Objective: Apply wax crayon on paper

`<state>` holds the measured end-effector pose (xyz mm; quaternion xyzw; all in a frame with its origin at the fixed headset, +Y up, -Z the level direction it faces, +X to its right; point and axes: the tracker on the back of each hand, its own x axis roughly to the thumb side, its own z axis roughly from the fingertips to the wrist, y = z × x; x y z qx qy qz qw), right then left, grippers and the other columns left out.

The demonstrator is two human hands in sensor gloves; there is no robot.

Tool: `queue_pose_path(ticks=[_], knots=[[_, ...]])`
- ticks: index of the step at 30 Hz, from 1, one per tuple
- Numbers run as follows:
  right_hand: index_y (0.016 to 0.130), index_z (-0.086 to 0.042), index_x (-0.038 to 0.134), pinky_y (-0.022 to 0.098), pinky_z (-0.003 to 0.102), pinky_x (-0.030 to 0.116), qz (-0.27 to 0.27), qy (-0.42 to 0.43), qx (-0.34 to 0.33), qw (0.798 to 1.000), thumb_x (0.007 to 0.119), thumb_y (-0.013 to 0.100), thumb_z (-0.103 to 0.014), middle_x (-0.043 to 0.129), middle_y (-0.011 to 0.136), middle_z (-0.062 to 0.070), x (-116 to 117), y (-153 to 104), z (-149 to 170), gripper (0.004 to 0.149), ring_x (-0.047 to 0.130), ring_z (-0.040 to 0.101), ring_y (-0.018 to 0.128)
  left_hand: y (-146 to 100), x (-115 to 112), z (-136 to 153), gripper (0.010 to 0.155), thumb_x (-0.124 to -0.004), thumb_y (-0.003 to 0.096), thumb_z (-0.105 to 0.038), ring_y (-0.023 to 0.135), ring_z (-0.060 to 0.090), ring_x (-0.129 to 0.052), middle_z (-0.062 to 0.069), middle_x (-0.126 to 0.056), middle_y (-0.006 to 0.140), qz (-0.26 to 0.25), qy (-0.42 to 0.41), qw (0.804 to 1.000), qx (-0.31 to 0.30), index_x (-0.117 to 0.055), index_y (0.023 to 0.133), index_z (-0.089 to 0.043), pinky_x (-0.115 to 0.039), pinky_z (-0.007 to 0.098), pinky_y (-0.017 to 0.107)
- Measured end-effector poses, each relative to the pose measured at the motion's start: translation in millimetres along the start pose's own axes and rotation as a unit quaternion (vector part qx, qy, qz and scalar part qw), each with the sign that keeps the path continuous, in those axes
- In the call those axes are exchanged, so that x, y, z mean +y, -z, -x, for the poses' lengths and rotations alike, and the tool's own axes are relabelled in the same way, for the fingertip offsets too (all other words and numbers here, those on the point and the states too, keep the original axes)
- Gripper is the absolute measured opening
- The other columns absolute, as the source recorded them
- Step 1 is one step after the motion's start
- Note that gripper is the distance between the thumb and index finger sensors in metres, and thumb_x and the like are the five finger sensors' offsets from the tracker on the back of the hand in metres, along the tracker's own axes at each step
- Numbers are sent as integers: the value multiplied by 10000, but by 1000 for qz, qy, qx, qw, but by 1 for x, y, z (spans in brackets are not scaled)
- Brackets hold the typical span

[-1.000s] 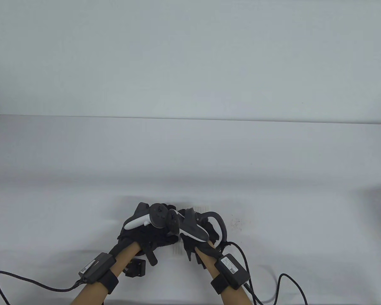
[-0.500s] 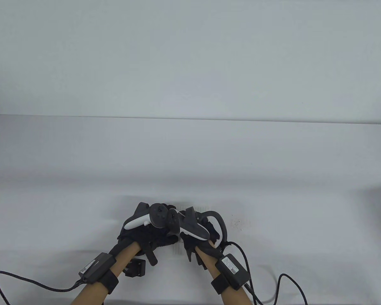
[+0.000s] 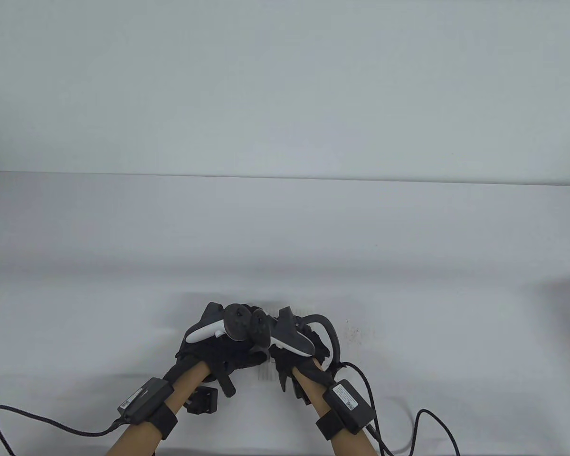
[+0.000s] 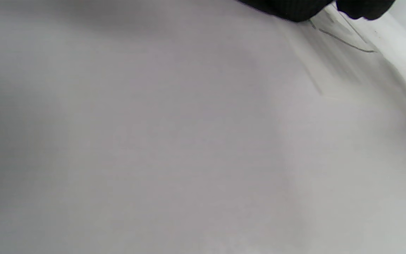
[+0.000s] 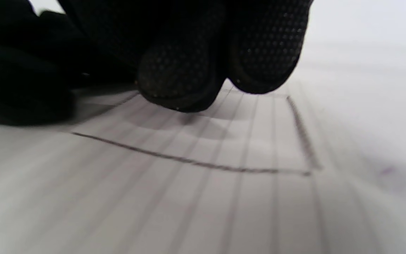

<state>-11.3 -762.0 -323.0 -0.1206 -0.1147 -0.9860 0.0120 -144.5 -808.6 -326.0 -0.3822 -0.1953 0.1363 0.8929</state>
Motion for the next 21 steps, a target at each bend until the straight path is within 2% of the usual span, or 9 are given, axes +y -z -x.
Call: queue_pose_path(ticks=[3,7,9,11,13,15,17,19,21], knots=[[861,-189,805,396,301,855,60,-74,27,995,803,500,-284,938,711,100,2,-1,-2,372,971,49,413,0,0,0,775,-513,569,-567,1030,100,292,-215,232,1094,0,0,1000,0,92,1038,-446,230,487,694],[871,-158,790,403,306,848,-11,-2,-21,1000,802,505,-277,914,726,120,-1,0,-1,385,965,53,418,0,0,0,779,-513,569,-567,1030,99,292,-215,234,1094,0,0,1000,0,96,1039,-443,230,487,694],[869,-171,797,403,310,848,10,-7,11,1000,803,506,-274,921,720,120,0,0,3,378,967,59,421,0,0,0,777,-514,569,-567,1028,99,294,-208,235,1095,1,-1,1000,0,95,1038,-446,232,486,693],[864,-185,802,395,302,855,52,-76,31,995,799,503,-280,938,709,101,1,-2,3,373,970,50,412,0,0,0,775,-513,569,-568,1028,95,295,-214,234,1093,0,-2,1000,-1,93,1037,-448,233,485,692],[864,-176,799,391,297,858,34,-68,8,997,800,502,-277,933,707,110,0,-4,-1,376,970,42,403,0,0,0,776,-514,568,-568,1030,100,293,-214,232,1095,0,0,1000,0,92,1038,-448,231,487,694],[873,-166,790,398,303,851,-17,-12,-18,1000,799,507,-275,917,723,119,-3,-4,2,382,967,48,411,0,0,0,779,-514,569,-567,1030,99,294,-217,233,1094,0,0,1000,0,96,1039,-445,231,487,694],[875,-170,792,400,306,852,5,-16,10,1000,799,508,-273,920,721,120,-2,-3,5,381,968,54,417,0,0,0,777,-514,569,-567,1028,100,295,-214,235,1094,0,-2,1000,-1,94,1038,-447,233,486,692],[870,-180,796,391,295,865,38,-71,28,996,791,507,-268,935,708,109,0,-3,4,374,971,40,409,0,0,0,775,-514,569,-567,1029,98,295,-217,234,1093,0,-1,1000,-1,92,1037,-448,232,485,693],[875,-169,790,388,292,867,17,-64,8,998,789,508,-262,930,709,119,-2,-6,1,379,971,34,403,0,0,0,775,-514,569,-567,1030,98,292,-211,232,1096,0,-1,1000,-1,91,1038,-447,231,486,694]])
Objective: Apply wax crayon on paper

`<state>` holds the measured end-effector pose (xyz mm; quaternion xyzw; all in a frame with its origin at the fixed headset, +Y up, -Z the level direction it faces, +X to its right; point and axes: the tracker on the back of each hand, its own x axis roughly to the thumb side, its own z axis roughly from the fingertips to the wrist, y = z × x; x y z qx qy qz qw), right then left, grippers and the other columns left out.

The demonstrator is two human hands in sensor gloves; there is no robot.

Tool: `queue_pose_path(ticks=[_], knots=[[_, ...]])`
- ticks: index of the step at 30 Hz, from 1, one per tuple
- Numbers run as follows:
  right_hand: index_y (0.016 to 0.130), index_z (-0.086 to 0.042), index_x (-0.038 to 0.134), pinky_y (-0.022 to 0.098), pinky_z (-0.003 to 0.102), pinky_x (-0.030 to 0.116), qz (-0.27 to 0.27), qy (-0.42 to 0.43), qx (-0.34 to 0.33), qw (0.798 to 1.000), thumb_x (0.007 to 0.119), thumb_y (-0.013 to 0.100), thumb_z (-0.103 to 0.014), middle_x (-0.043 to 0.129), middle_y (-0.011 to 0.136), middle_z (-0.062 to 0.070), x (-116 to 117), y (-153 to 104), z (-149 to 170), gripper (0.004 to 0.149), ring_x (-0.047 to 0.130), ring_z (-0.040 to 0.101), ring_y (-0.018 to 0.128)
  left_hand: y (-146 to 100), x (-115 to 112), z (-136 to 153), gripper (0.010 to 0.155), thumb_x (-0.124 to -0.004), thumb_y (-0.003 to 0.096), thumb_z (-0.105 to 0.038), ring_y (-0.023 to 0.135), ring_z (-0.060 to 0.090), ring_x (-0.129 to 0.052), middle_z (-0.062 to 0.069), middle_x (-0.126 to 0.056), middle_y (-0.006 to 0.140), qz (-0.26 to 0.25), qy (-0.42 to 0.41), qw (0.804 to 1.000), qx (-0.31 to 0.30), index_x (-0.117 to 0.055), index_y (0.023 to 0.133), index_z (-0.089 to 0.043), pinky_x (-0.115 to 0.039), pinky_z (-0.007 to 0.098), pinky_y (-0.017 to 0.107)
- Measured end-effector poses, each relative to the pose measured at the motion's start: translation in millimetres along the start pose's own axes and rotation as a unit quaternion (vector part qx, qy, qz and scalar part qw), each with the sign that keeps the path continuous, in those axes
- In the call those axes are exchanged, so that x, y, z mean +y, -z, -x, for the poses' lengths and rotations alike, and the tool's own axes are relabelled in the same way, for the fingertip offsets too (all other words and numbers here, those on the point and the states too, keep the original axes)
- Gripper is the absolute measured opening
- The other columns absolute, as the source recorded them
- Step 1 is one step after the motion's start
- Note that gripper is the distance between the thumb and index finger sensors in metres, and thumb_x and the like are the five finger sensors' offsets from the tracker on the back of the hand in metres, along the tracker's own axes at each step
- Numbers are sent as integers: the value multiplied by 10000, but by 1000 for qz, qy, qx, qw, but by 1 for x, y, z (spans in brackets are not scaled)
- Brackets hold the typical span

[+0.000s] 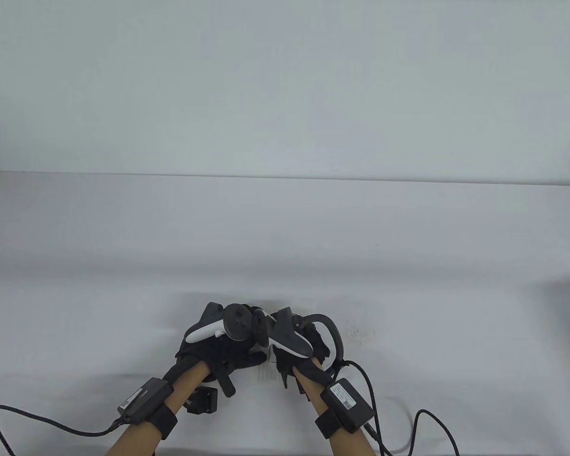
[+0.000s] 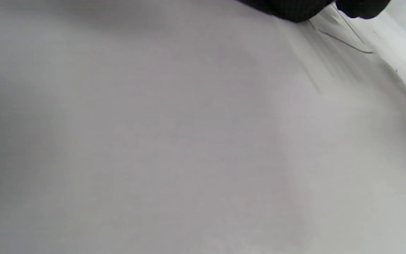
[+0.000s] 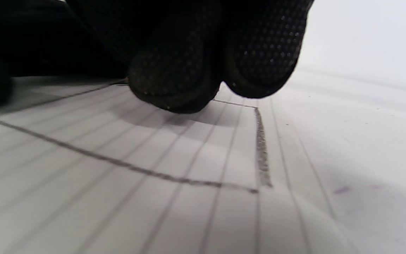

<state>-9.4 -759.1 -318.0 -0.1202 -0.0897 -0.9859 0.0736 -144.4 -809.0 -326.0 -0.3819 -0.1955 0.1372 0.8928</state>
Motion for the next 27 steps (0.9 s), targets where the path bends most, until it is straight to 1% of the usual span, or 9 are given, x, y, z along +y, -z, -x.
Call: queue_pose_path(ticks=[3,6,8,11,14,16,19,24,27], knots=[[887,-153,778,398,302,859,-58,85,-36,994,788,515,-257,910,721,138,0,-1,3,387,969,46,411,0,0,0,779,-514,569,-566,1029,97,295,-216,234,1093,1,0,1000,0,96,1038,-446,233,485,693],[880,-172,788,396,302,861,-2,16,25,1000,785,513,-259,926,715,119,1,2,5,378,970,48,414,0,0,0,775,-514,568,-567,1028,95,296,-215,234,1093,1,-2,1000,-1,92,1037,-449,234,484,691],[880,-173,786,392,294,865,5,-5,11,1000,781,512,-261,931,709,113,0,0,2,378,971,38,409,0,0,0,775,-514,569,-567,1029,97,295,-215,233,1094,0,-1,1000,-1,92,1037,-449,233,485,692],[891,-163,775,402,304,856,-65,67,-40,995,784,516,-260,912,728,127,-4,-2,2,388,969,48,418,0,0,0,778,-514,569,-567,1027,95,297,-217,235,1093,1,-2,1000,-1,96,1037,-448,235,485,691],[885,-171,786,401,309,856,-16,34,12,999,784,515,-260,922,719,120,-1,1,4,381,969,55,419,0,0,0,774,-513,569,-567,1026,95,298,-219,236,1091,2,-3,1000,-1,93,1035,-451,236,483,690],[878,-174,791,393,302,861,8,-7,3,1000,784,511,-262,932,706,113,-1,-1,-1,378,970,47,409,0,0,0,775,-514,569,-567,1026,95,298,-223,234,1091,1,-3,1000,-1,94,1036,-449,236,483,690],[885,-155,782,398,306,856,-39,57,-39,997,787,512,-263,919,715,127,-2,-1,0,388,969,49,411,0,0,0,779,-514,569,-566,1026,94,298,-215,235,1093,1,-3,1000,-1,96,1037,-447,236,483,690],[878,-173,792,394,305,861,18,-14,8,1000,783,512,-266,940,695,112,0,-1,-1,377,968,45,404,0,0,0,775,-515,569,-567,1026,95,298,-217,235,1092,1,-4,1000,-2,93,1036,-449,237,482,689],[888,-159,782,403,313,854,-57,60,-38,996,785,516,-265,922,712,128,-4,-1,2,387,966,51,407,0,0,0,778,-515,569,-567,1025,96,300,-218,236,1092,2,-3,1000,-2,97,1036,-450,238,483,689]])
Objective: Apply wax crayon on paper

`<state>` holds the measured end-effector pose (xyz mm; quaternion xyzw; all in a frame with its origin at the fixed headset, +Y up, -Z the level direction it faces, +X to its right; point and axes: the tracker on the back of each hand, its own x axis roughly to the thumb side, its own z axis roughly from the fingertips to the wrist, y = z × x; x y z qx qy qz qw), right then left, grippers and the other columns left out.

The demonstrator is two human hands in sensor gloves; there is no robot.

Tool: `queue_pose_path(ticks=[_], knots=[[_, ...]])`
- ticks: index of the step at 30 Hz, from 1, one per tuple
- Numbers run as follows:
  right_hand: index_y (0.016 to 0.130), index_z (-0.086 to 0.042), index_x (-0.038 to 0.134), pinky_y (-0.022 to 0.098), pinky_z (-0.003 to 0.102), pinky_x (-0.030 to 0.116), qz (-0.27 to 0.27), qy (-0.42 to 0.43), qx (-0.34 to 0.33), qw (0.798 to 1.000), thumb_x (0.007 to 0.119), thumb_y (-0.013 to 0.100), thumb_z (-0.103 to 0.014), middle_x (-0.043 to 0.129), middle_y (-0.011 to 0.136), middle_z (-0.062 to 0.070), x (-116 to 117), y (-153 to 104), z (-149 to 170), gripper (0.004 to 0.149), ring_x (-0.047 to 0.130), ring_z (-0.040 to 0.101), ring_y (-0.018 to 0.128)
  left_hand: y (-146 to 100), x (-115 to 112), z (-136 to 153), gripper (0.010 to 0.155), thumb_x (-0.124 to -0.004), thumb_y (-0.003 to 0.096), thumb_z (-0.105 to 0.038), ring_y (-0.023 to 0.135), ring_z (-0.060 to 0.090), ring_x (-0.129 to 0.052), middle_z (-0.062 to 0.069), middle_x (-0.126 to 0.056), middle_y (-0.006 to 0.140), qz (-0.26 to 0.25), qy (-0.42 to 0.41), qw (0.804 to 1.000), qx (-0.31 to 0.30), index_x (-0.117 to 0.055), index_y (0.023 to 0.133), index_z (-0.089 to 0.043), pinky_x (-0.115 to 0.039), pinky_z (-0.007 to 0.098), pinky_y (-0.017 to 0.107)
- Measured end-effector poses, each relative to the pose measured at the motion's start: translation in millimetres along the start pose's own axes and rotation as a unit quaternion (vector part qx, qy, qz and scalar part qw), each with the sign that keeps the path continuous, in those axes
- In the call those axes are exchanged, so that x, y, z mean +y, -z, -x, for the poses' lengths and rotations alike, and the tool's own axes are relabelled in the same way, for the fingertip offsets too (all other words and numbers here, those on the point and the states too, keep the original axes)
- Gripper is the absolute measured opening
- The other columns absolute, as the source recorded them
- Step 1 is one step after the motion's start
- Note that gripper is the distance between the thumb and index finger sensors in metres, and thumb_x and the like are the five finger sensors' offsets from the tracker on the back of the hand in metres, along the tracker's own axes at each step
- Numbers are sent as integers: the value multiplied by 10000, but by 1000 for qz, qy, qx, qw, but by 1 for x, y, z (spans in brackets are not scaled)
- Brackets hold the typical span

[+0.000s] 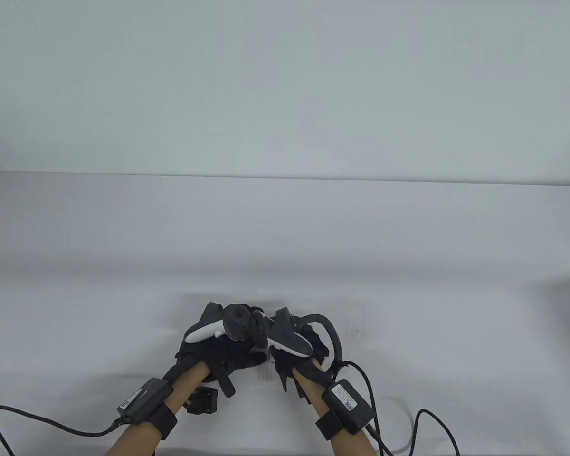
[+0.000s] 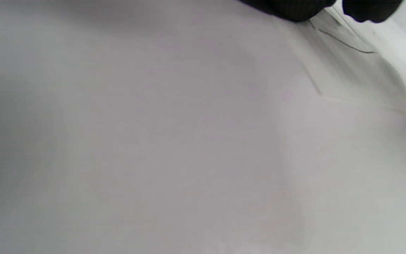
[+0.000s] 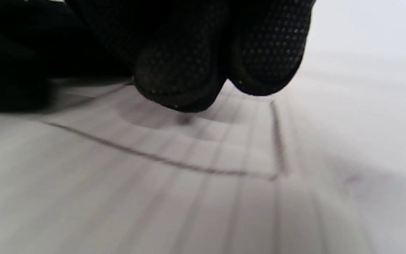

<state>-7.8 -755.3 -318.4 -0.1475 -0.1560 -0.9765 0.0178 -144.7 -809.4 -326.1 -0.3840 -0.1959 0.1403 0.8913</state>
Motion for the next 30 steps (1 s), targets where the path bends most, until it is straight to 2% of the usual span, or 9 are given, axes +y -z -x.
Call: queue_pose_path(ticks=[2,4,9,13,16,18,22,27,30], knots=[[886,-162,791,407,322,851,19,4,29,999,789,516,-261,925,713,128,1,2,4,383,966,63,414,0,0,0,777,-515,568,-567,1025,93,299,-219,235,1091,0,0,1000,0,95,1035,-450,238,482,689],[874,-182,800,395,307,861,73,-78,61,992,786,510,-270,944,693,110,3,2,5,375,969,46,403,0,0,0,776,-514,569,-567,1025,95,300,-216,238,1091,0,0,1000,0,96,1035,-451,238,482,688],[894,-159,776,404,314,853,-20,20,-4,1000,785,517,-262,916,711,131,-1,-2,3,391,965,53,410,0,0,0,777,-514,569,-567,1025,96,299,-220,235,1092,0,0,1000,0,96,1036,-450,238,482,689],[874,-183,799,388,307,862,71,-79,65,992,783,510,-272,946,687,109,2,1,4,374,968,46,397,0,0,0,776,-516,570,-565,1021,91,305,-217,240,1090,1,-5,1000,-2,95,1035,-451,244,480,683],[883,-170,788,385,302,862,26,-71,16,997,784,512,-269,938,693,112,-3,-2,-5,384,969,41,389,0,-1,0,778,-516,569,-565,1023,93,303,-220,235,1091,0,-2,1000,-1,95,1036,-450,241,482,686],[894,-158,778,396,315,854,-25,1,-6,1000,786,518,-263,926,707,128,-1,-1,-3,390,966,55,401,0,-1,0,777,-516,570,-565,1024,93,302,-222,236,1091,0,-2,1000,-1,96,1035,-451,241,482,686],[873,-188,798,389,308,860,57,-101,65,991,785,510,-272,945,692,106,0,3,1,373,966,48,398,0,0,0,776,-515,569,-566,1024,91,301,-218,236,1091,1,-2,1000,-1,95,1035,-451,240,481,687],[897,-160,776,396,317,851,-42,-2,1,999,785,519,-264,927,710,123,-4,-2,-6,392,965,57,401,0,0,0,778,-517,569,-565,1024,98,301,-218,235,1092,0,-2,1000,-1,94,1036,-451,239,482,687],[885,-178,792,389,313,856,29,-68,66,995,788,514,-265,932,706,118,-4,1,0,381,963,54,402,0,0,0,776,-516,569,-565,1027,99,297,-215,233,1094,-1,1,1000,0,92,1037,-449,235,485,690]])
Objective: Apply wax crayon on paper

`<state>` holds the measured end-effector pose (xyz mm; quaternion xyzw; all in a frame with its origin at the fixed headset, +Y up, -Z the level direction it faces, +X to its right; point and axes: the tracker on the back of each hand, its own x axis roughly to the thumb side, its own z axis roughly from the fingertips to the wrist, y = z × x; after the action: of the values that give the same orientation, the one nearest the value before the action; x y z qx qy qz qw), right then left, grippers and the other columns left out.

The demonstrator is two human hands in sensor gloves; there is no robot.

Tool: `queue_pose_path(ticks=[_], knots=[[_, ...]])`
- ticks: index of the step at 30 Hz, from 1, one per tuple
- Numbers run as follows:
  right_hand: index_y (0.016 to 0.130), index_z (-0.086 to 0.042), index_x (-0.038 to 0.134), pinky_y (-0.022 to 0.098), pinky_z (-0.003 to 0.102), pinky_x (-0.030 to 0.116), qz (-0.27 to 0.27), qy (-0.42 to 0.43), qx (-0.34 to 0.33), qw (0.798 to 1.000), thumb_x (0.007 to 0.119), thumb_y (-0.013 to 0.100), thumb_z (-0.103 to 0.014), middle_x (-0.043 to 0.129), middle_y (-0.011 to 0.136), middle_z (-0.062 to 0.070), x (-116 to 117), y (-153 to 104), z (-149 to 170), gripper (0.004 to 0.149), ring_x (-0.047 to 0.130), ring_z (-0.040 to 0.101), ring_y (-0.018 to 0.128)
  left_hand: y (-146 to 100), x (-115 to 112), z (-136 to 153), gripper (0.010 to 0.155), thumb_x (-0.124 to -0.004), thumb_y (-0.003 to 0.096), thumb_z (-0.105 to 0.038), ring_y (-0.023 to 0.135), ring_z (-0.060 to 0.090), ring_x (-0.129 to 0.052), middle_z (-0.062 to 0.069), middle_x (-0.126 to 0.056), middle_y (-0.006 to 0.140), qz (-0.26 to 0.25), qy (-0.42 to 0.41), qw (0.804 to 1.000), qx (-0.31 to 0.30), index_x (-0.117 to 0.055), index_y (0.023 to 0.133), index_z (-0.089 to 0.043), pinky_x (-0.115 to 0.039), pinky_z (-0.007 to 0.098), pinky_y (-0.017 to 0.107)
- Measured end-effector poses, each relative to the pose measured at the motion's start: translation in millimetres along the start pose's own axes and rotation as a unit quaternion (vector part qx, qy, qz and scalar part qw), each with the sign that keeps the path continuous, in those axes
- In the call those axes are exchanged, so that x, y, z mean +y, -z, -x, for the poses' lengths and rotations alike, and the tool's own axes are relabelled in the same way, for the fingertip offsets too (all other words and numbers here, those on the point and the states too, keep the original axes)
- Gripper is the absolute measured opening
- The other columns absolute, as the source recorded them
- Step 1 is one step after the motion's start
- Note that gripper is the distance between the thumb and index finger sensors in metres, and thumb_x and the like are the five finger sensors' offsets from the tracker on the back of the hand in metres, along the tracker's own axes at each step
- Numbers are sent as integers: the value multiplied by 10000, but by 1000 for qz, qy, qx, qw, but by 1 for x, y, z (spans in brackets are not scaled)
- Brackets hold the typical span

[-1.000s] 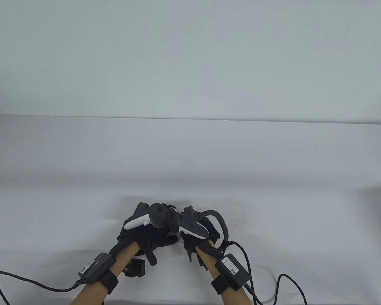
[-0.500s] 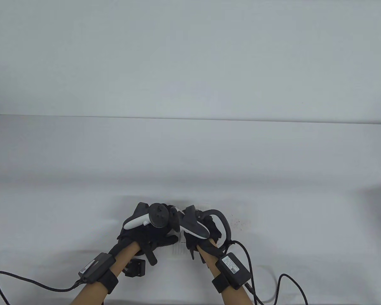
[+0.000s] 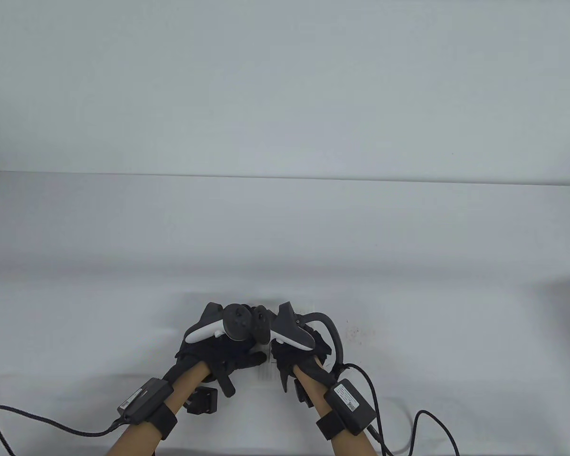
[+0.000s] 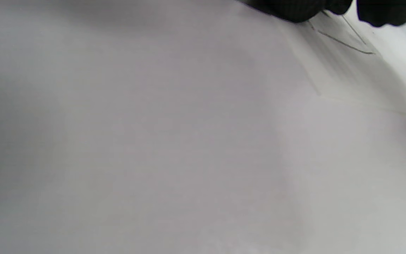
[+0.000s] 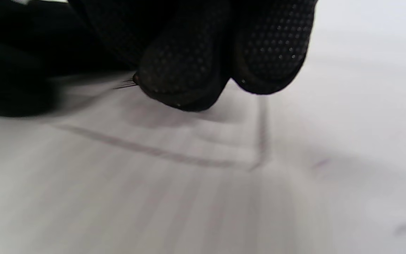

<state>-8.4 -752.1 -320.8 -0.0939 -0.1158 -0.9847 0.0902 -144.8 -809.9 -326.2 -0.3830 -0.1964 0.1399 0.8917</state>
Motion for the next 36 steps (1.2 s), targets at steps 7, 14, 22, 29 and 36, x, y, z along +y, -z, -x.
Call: queue_pose_path(ticks=[7,14,22,29,36], knots=[[898,-163,776,392,314,854,-74,55,-59,994,786,517,-263,924,711,125,-4,-9,-4,393,963,53,400,0,0,0,778,-518,569,-565,1027,100,298,-216,233,1094,1,0,1000,0,93,1037,-450,236,485,689],[886,-174,787,382,299,863,-11,-21,-26,999,783,513,-267,933,695,113,-5,-8,-4,384,965,36,390,0,0,0,778,-516,569,-567,1026,98,299,-211,235,1094,1,0,1000,0,95,1036,-451,236,485,689],[875,-185,802,372,289,874,15,-21,14,1000,785,509,-271,941,683,109,-1,-2,8,376,965,26,386,0,-1,0,777,-516,569,-566,1025,96,301,-218,234,1092,1,-2,1000,-1,94,1037,-449,239,484,687],[897,-169,781,379,300,868,-80,72,-60,992,788,516,-269,927,700,118,-3,-10,4,394,966,37,390,0,-1,0,778,-519,568,-565,1025,94,301,-220,233,1093,1,-2,1000,-1,92,1036,-452,239,482,688],[892,-161,790,366,290,872,-29,5,-34,999,786,514,-265,938,684,113,-4,-11,1,392,968,26,374,0,0,0,778,-517,569,-566,1025,98,300,-218,235,1092,1,-1,1000,-1,94,1036,-450,238,484,688]])
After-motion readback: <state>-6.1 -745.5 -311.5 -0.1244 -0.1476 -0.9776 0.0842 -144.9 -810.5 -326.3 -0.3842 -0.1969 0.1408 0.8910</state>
